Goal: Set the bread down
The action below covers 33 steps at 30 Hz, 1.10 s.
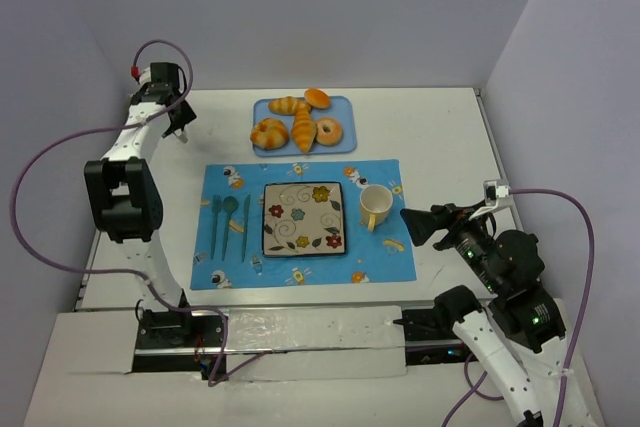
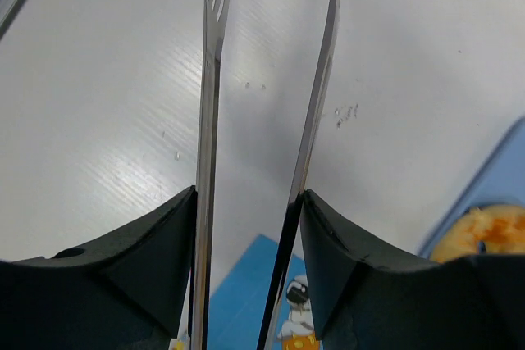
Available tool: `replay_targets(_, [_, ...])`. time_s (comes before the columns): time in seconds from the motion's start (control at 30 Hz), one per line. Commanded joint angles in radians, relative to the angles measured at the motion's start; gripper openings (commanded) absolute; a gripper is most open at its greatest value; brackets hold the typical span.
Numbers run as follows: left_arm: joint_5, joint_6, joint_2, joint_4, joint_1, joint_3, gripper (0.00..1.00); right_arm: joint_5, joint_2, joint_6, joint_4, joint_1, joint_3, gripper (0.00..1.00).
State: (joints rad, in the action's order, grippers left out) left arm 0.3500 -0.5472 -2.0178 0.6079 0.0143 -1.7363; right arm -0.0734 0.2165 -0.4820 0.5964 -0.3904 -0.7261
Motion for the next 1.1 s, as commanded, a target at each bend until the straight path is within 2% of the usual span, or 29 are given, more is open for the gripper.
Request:
replay_targets(0.0, [0.018, -0.019, 0.111, -0.002, -0.005, 0.043, 0.6, -0.012, -0.003, -0.001, -0.015, -0.01, -0.022, 1.0])
replay_targets(0.27, [0.009, 0.001, 0.243, 0.007, -0.092, 0.081, 0.6, -0.012, 0.009, 0.0, -0.014, -0.01, -0.03, 1.0])
replay_targets(0.6, [-0.016, 0.067, 0.329, 0.107, -0.338, 0.032, 0.63, 0.0, 0.004, 0.003, -0.003, -0.008, -0.039, 1.0])
replay_targets(0.9, [-0.013, 0.082, 0.286, 0.133, -0.546, -0.003, 0.64, 0.012, -0.003, -0.004, 0.005, -0.01, -0.03, 1.0])
replay_targets(1.07, [-0.006, 0.073, 0.237, 0.122, -0.608, -0.029, 0.64, 0.023, -0.016, -0.003, 0.023, -0.01, -0.033, 1.0])
